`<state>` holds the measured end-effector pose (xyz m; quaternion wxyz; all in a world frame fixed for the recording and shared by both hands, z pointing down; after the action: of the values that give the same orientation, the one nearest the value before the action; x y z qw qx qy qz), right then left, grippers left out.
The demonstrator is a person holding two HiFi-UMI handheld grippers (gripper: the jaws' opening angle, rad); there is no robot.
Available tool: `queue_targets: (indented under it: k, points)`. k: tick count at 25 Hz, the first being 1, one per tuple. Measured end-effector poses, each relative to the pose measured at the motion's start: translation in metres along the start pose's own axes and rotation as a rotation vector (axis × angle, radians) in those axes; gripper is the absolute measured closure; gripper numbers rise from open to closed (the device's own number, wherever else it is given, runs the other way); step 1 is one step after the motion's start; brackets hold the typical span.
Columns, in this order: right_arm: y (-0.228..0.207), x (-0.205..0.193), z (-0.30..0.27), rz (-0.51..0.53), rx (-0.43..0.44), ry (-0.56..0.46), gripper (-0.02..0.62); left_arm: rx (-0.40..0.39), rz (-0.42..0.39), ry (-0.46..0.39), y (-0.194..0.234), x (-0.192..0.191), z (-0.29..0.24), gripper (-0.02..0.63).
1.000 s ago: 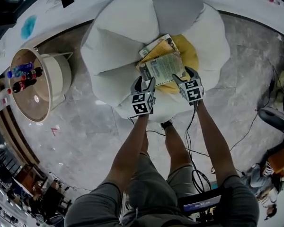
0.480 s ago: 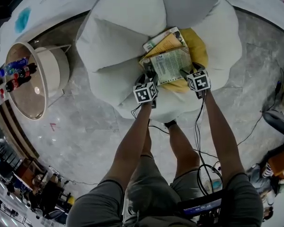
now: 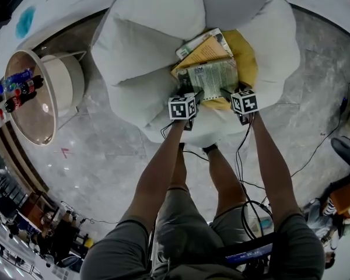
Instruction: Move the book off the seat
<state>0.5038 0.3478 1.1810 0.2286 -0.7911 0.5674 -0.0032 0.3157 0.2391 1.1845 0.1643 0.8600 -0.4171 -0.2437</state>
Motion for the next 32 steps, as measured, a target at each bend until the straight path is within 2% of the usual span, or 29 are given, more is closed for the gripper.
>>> queue_targets:
  k: [2,4,8,12,19,23,32]
  points:
    - [0.002,-0.013,0.004,-0.022,-0.008,0.003,0.245,0.008,-0.003,-0.02,-0.004,0.001,0.003,0.216]
    - [0.003,-0.028,0.008,-0.023,-0.016,0.018,0.245,0.015,-0.038,-0.029,-0.01,0.0,0.006,0.216]
    - [0.007,-0.054,0.017,-0.034,-0.029,0.031,0.245,0.008,-0.108,-0.007,-0.02,-0.005,0.011,0.216]
    - [0.014,-0.053,0.021,-0.072,-0.033,-0.005,0.247,0.01,-0.122,0.009,-0.019,0.0,0.018,0.216]
    - [0.032,-0.009,0.045,-0.047,-0.02,-0.088,0.245,0.06,-0.106,-0.063,-0.021,0.026,0.054,0.216]
    - [0.05,0.029,0.074,-0.025,-0.021,-0.153,0.245,0.091,-0.13,-0.131,-0.029,0.052,0.091,0.217]
    - [0.103,0.105,0.181,0.018,-0.063,-0.242,0.245,0.114,-0.198,-0.29,-0.074,0.122,0.202,0.224]
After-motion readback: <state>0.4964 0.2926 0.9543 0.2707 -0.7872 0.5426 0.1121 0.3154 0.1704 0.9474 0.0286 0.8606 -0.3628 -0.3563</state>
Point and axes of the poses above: the fingertips, and each gripper's own axes: z backward along the fingers, y to its left, x out of its top, the point moved 6 cm from there along z, backward along the fingers, and after that the axes turned 2 degrees about -z, right-handed, at the moved point
